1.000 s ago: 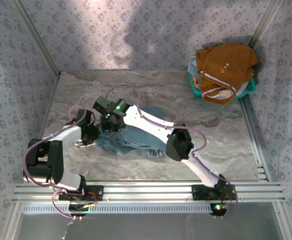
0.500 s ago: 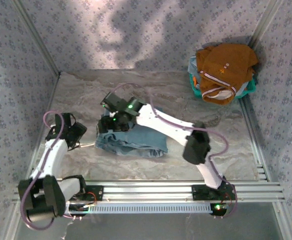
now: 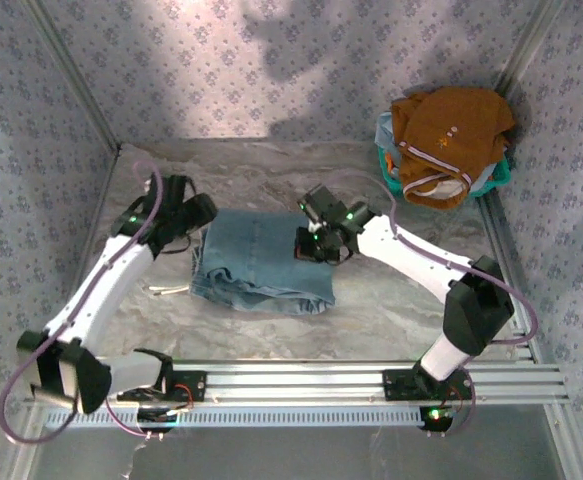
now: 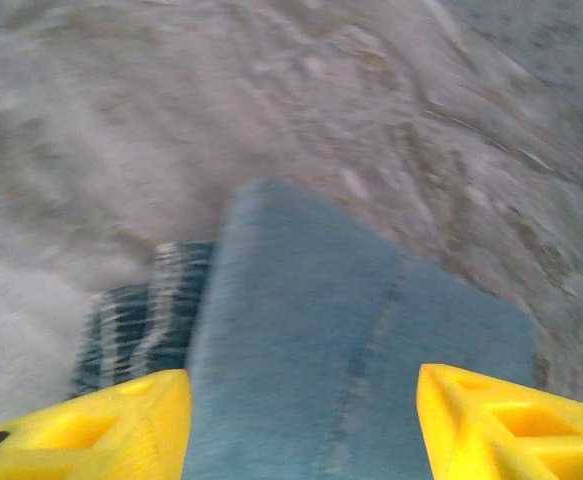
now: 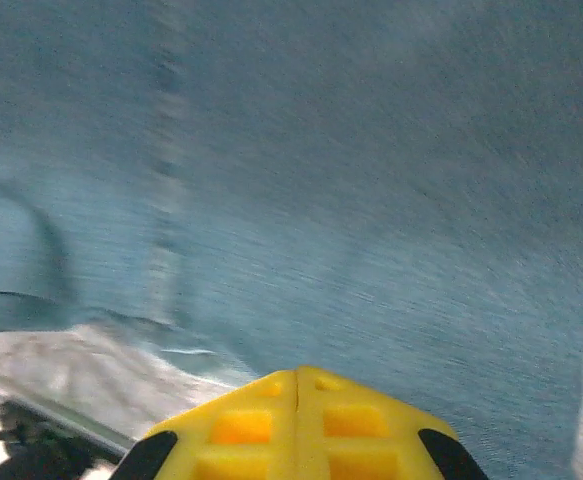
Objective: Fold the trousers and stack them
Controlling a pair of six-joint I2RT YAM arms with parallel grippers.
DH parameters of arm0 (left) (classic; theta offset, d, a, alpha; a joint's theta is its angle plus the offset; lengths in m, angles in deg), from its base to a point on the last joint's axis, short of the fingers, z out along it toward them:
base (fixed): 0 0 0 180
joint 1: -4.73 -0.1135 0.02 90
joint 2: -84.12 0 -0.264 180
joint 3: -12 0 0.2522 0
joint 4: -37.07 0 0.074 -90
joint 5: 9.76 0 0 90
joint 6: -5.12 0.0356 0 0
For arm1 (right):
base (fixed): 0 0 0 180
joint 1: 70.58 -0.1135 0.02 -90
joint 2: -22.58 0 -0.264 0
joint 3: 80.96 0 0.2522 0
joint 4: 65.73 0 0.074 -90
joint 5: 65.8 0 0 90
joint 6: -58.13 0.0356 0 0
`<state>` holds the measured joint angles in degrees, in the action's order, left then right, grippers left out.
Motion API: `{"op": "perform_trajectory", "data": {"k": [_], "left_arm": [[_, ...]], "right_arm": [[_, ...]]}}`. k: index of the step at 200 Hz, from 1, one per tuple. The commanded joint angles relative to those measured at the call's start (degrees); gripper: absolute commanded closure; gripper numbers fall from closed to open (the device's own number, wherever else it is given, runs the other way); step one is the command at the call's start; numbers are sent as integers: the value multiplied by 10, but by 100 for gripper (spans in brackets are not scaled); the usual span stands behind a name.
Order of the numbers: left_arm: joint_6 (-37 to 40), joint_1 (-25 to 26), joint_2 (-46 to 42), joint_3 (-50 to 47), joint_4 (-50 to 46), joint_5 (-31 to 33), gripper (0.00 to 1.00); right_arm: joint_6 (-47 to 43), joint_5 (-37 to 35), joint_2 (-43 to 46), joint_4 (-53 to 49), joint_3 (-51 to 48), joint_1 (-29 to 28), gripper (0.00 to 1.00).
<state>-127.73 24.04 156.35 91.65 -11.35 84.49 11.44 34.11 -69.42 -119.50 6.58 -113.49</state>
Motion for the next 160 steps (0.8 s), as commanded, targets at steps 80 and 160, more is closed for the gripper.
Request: {"op": "perform_trajectory", "data": {"k": [80, 160], "left_arm": [[-105, 35, 33, -282, 114, 44, 35], [-45, 27, -37, -326, 115, 41, 30]], "right_arm": [[54, 33, 6, 139, -276, -8, 100], [33, 59, -6, 133, -256, 6, 100]]}}
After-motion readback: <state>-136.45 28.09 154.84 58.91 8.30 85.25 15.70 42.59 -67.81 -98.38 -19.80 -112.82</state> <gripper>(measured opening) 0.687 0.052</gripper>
